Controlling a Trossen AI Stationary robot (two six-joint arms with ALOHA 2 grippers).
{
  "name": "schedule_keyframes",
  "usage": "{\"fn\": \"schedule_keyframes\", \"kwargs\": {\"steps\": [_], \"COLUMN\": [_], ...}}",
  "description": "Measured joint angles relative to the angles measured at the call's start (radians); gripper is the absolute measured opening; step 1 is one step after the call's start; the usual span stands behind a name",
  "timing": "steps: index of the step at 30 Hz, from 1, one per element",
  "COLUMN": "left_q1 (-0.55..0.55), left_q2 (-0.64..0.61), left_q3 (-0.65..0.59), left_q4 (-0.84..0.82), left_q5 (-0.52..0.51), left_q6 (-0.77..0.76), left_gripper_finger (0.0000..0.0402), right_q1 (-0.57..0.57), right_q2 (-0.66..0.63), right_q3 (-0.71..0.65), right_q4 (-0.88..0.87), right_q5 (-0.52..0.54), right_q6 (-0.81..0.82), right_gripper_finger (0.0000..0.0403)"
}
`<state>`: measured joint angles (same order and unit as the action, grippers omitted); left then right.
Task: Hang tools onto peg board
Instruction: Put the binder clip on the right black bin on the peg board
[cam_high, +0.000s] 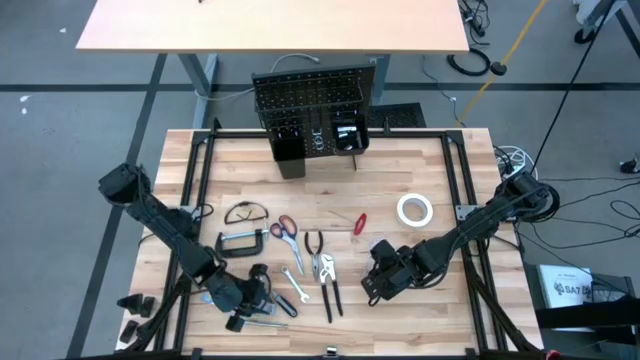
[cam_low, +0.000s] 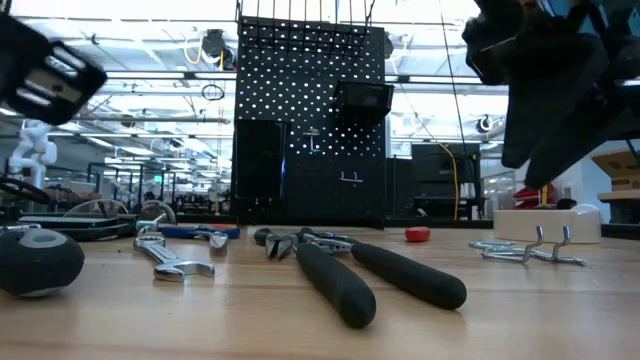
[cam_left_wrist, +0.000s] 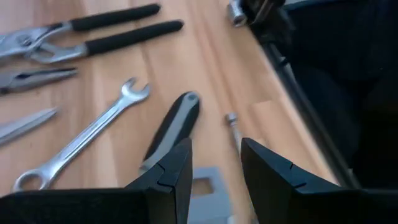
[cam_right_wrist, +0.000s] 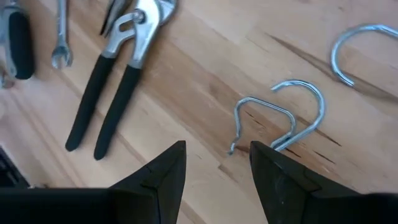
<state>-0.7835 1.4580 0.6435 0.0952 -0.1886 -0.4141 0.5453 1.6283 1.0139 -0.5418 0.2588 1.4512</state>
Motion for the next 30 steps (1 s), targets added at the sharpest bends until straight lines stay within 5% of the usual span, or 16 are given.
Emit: {"fn": "schedule_keyframes", "kwargs": {"steps": [5,11,17,20,23,30], "left_q1": [-0.004,0.036,0.118,0.167,0.22,0.312], "left_q2": [-0.006,-0.049,-0.108,-0.136,-0.144,-0.103], "left_q3": [0.052,0.086,0.129,0.13,0.13,0.13], "left_q4": [-0.08,-0.274,-0.457,-0.493,-0.5,-0.332], "left_q5": [-0.005,-0.112,-0.33,-0.404,-0.378,-0.122], "left_q6": [-0.037,-0.143,-0.253,-0.279,-0.25,-0.058], "left_gripper_finger": [0.0132,0.0131,0.0132,0.0132,0.0132,0.0132], "right_q1": [-0.003,-0.021,-0.04,-0.048,-0.045,-0.026], "right_q2": [0.0,0.0,0.0,0.0,0.0,0.0], "right_q3": [0.024,0.061,0.075,0.075,0.075,0.075], "right_q4": [-0.008,0.0,-0.01,-0.049,-0.067,-0.249], "right_q5": [0.016,0.203,0.419,0.433,0.423,0.375], "right_q6": [-0.134,-0.403,-0.594,-0.597,-0.6,-0.516], "right_gripper_finger": [0.0169,0.0169,0.0169,0.0169,0.0169,0.0169]}}
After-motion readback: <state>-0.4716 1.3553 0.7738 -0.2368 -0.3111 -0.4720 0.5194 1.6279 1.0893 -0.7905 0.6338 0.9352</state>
